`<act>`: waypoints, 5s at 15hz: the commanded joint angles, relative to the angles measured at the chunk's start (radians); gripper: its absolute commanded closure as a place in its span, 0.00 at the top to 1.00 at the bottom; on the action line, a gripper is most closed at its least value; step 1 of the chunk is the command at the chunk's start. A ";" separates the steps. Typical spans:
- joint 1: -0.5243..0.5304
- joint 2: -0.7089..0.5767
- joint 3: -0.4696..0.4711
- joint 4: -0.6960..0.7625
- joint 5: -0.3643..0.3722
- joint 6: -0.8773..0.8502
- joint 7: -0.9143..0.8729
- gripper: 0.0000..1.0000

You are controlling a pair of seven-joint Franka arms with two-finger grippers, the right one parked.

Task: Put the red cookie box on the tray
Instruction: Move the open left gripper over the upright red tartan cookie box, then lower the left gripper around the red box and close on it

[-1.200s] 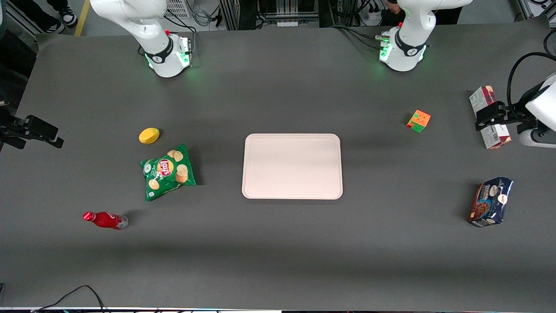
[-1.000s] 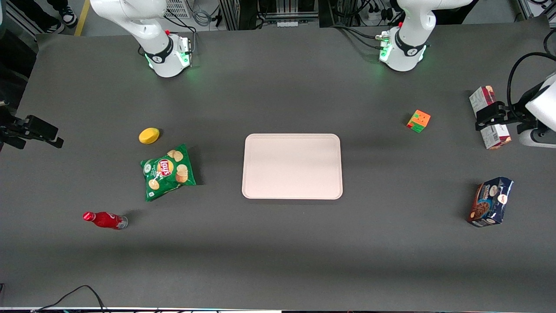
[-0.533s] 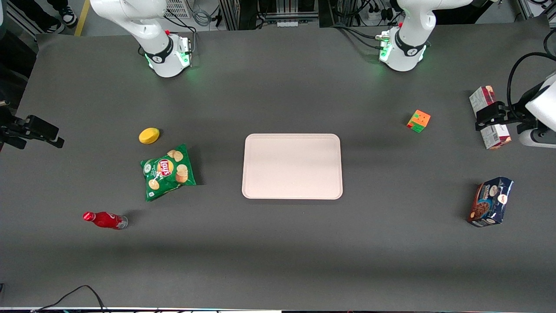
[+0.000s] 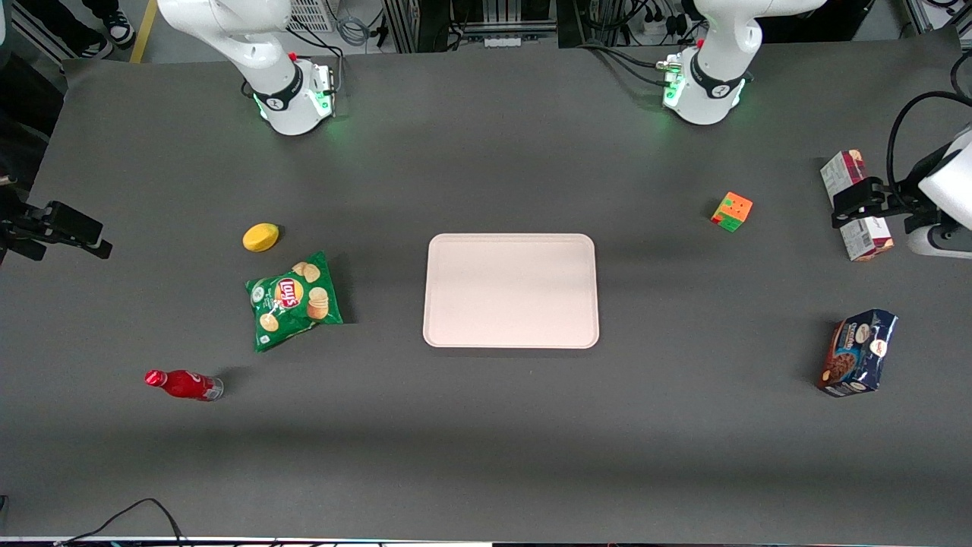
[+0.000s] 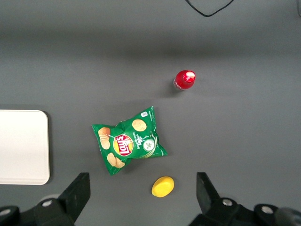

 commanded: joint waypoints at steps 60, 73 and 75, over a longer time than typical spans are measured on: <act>0.198 0.020 0.563 -1.052 -0.018 1.047 0.652 0.36; 0.151 0.009 0.548 -0.676 -0.015 0.655 0.632 0.00; 0.151 0.009 0.525 -0.513 -0.015 0.460 0.629 0.00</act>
